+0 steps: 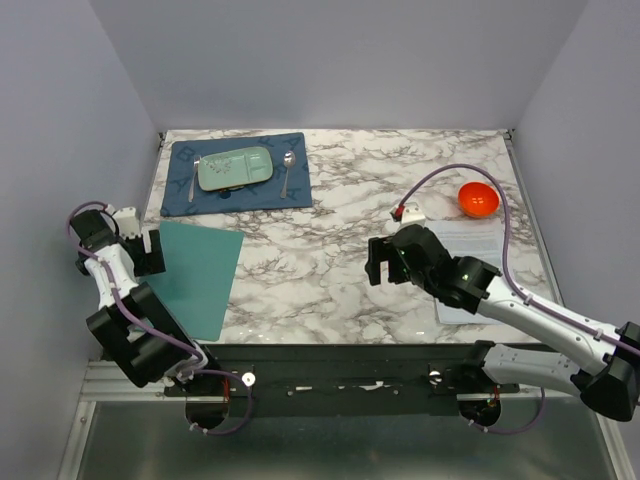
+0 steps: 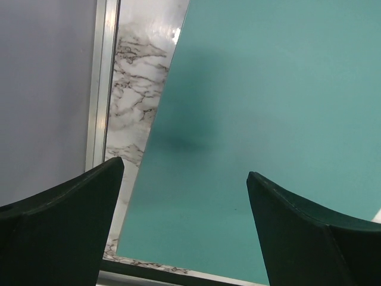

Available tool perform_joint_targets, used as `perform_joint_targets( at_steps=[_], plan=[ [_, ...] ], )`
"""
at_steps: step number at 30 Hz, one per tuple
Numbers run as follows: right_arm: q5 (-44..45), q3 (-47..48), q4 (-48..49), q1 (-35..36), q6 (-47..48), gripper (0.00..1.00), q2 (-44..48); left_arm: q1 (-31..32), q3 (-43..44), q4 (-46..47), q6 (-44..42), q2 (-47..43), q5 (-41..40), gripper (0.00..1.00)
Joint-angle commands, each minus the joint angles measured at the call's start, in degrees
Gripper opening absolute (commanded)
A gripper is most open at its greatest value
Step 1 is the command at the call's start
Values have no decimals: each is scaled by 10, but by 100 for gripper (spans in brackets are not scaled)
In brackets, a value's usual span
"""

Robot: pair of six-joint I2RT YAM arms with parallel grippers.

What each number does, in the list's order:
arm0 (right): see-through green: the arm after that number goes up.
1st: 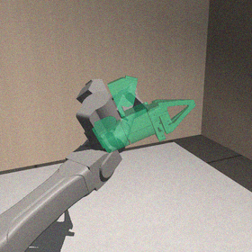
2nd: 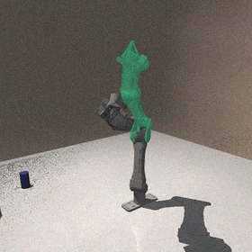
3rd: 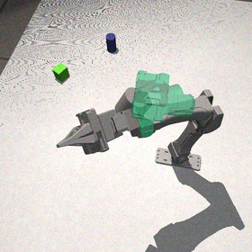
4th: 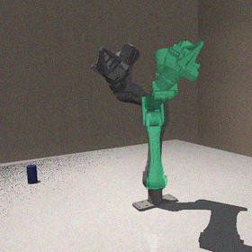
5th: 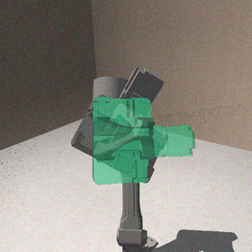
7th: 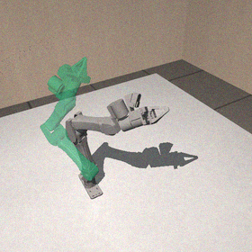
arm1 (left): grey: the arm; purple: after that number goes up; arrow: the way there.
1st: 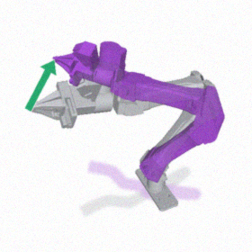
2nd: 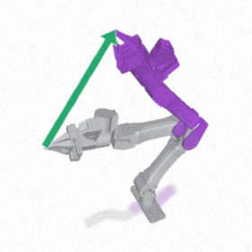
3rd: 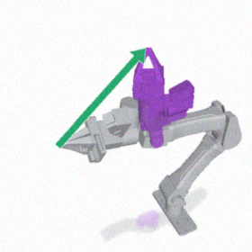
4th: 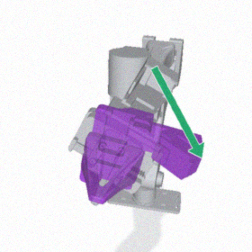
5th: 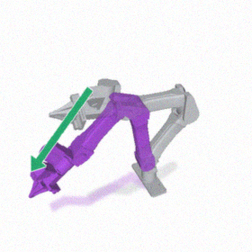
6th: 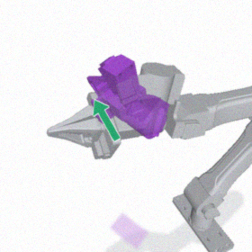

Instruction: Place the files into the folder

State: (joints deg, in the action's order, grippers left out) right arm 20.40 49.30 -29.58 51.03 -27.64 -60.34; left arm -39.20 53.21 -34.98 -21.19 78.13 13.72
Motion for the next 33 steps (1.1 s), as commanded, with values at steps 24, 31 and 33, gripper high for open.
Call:
perform_joint_targets(
  at_steps=[24, 31, 33],
  plan=[
    [46, 32, -40, 32, -16, 93, 52, 18, -46, -9, -98, 101, 69, 99],
    [47, 33, -46, 34, -42, 92, 24, 125, -88, -59, -114, 38, 74, 99],
    [44, 30, -45, 33, -51, 92, 13, 154, -92, -68, -116, 30, 76, 99]
  ],
)
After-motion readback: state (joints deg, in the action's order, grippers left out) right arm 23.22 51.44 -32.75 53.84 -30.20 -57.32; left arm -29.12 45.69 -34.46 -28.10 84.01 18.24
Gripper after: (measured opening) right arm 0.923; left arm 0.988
